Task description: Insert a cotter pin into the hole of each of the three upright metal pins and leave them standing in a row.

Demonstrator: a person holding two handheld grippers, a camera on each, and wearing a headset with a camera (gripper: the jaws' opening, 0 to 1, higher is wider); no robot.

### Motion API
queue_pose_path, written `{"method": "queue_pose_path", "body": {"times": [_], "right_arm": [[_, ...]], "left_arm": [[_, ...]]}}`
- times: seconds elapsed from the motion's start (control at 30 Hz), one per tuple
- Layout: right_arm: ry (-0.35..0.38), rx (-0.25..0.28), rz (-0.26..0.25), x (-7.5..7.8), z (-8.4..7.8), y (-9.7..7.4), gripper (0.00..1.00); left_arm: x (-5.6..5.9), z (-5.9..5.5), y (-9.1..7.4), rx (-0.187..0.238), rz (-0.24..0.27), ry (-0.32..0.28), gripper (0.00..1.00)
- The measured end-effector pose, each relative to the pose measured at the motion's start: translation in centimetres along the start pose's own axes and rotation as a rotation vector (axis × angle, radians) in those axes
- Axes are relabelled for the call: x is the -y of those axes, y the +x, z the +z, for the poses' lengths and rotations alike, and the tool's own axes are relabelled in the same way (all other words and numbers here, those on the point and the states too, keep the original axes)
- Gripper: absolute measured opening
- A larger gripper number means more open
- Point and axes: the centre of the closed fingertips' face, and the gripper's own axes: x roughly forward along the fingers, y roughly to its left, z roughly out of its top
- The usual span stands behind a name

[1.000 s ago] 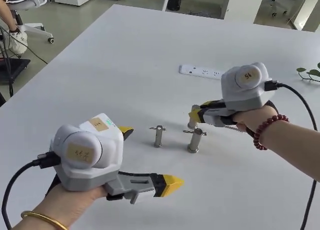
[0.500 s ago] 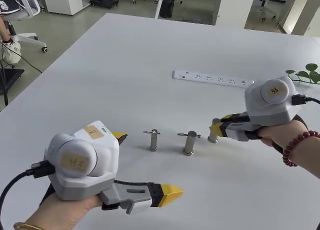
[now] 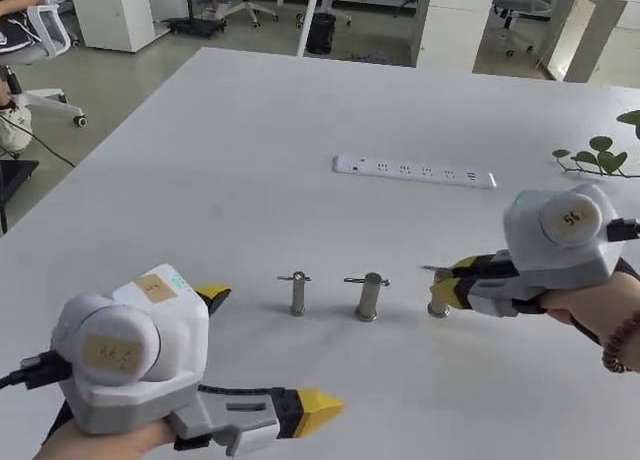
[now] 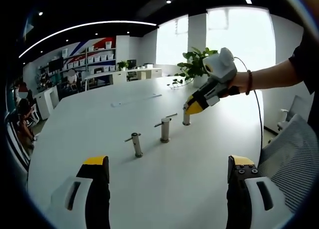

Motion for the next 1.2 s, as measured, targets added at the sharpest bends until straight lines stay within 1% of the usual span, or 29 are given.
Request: {"method": "queue_pose_path", "body": {"times": [0.1,0.2,0.33,0.47,0.6,0.67,0.8,0.83,0.97,1.07,1.2], "right_arm": [[-0.003,0.001,0.013,-0.8,-0.2,-0.2,0.08],[-0.003,0.009,0.028,-1.7,-0.3,-0.3,0.08],[-0.027,0.014,0.045,-2.8,-0.3,-0.3,0.08],[-0.040,0.017,0.074,-4.2,-0.3,0.1,0.08],[-0.057,0.022,0.095,-5.6,-0.1,0.7,0.08],[-0.057,0.028,0.107,-6.1,0.1,1.0,0.08],[-0.048,0.035,0.122,-6.8,0.4,1.4,0.08],[-0.052,0.036,0.126,-7.2,0.6,1.7,0.08],[-0.045,0.047,0.130,-7.7,1.1,2.5,0.08],[-0.036,0.055,0.130,-8.0,1.4,2.8,0.08],[-0.048,0.056,0.123,-8.5,1.5,3.3,0.08]], "left_arm": [[0.2,-0.1,-0.4,-0.002,0.002,-0.006,0.99],[0.3,-0.2,-0.8,-0.006,0.006,0.002,0.99],[0.4,-0.4,-1.2,-0.005,0.013,-0.003,0.99],[0.2,-0.4,-1.3,-0.003,0.020,-0.010,0.99],[0.1,-0.3,-1.2,0.002,0.024,-0.004,0.99],[0.1,-0.4,-1.1,-0.003,0.024,0.001,0.99],[0.2,-0.5,-1.0,-0.008,0.020,0.012,0.99],[0.3,-0.5,-1.0,-0.007,0.019,0.013,0.98],[0.2,-0.4,-1.0,-0.007,0.021,0.018,0.98],[0.1,-0.5,-1.2,-0.006,0.028,0.015,0.98],[0.0,-0.3,-1.3,-0.001,0.034,0.012,0.98]]}}
